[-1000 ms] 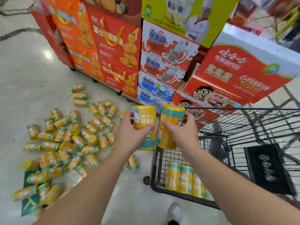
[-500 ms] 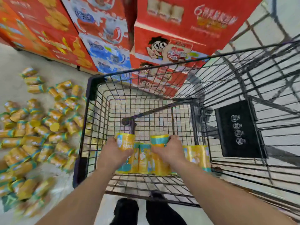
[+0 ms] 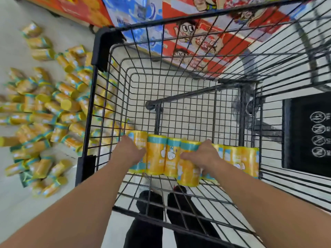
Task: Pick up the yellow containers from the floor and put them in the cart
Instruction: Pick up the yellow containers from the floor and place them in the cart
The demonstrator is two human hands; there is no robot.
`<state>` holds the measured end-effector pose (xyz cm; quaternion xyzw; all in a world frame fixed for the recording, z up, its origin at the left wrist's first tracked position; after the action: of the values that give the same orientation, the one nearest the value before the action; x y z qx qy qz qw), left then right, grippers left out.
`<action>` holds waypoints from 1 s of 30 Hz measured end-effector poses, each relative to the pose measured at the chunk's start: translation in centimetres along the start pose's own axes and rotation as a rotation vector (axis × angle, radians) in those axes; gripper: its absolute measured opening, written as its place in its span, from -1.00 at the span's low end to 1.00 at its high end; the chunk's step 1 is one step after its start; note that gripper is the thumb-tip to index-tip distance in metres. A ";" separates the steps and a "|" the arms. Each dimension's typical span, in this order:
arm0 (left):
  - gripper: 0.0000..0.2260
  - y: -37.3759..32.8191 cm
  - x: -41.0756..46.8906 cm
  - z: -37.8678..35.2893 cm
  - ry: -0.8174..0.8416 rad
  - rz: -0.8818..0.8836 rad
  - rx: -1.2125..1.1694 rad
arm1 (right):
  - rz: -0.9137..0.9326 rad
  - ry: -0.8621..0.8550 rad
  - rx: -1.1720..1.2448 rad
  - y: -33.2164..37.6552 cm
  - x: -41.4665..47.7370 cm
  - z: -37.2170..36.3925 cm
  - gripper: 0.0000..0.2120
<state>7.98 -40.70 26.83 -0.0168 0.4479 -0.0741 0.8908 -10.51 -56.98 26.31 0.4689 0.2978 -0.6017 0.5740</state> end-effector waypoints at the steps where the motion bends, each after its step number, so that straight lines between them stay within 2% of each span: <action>1: -0.29 -0.1 0.0 -0.1 0.001 0.008 0.014 | 0.011 -0.002 -0.027 0.2 0.0 0.2 -0.09; 6: -0.44 -1.2 -1.0 1.0 -0.050 -0.047 0.177 | 0.077 -0.062 -0.162 1.5 -1.2 1.7 -0.09; 10: -0.43 -2.3 -3.0 3.6 -0.031 -0.098 0.183 | 0.175 -0.204 -0.219 4.0 -3.8 3.5 -0.13; 13: -0.44 -3.9 -5.8 7.4 -0.080 -0.228 0.078 | 0.333 -0.295 -0.251 8.0 -7.8 4.7 -0.17; 18: -0.50 -4.5 -11.9 19.3 -0.361 -0.433 -0.274 | 0.724 -0.375 -0.172 18.8 -17.5 4.9 -0.32; 23: -0.53 2.6 -13.4 29.8 -0.574 -0.501 -0.460 | 1.024 -0.424 -0.202 28.6 -26.0 0.4 -0.45; 27: -0.48 11.9 -9.2 33.2 -0.574 -0.452 -0.461 | 1.068 -0.411 -0.294 33.8 -27.6 -8.2 -0.45; 30: -0.44 18.9 -4.2 33.0 -0.498 -0.368 -0.482 | 1.004 -0.390 -0.318 35.8 -25.5 -15.9 -0.44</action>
<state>34.13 -22.61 48.11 -0.3228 0.2123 -0.1188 0.9147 25.25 -38.15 49.77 0.3409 0.0135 -0.2777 0.8980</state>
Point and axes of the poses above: each hand's wrist, its own x-axis towards the middle knuckle, its own z-axis out of the back of the hand, y = z × x, the point moved 4 cm from there along x, towards the middle knuckle, and after that the axes turned 2 degrees about -x, right-handed, at the moved point
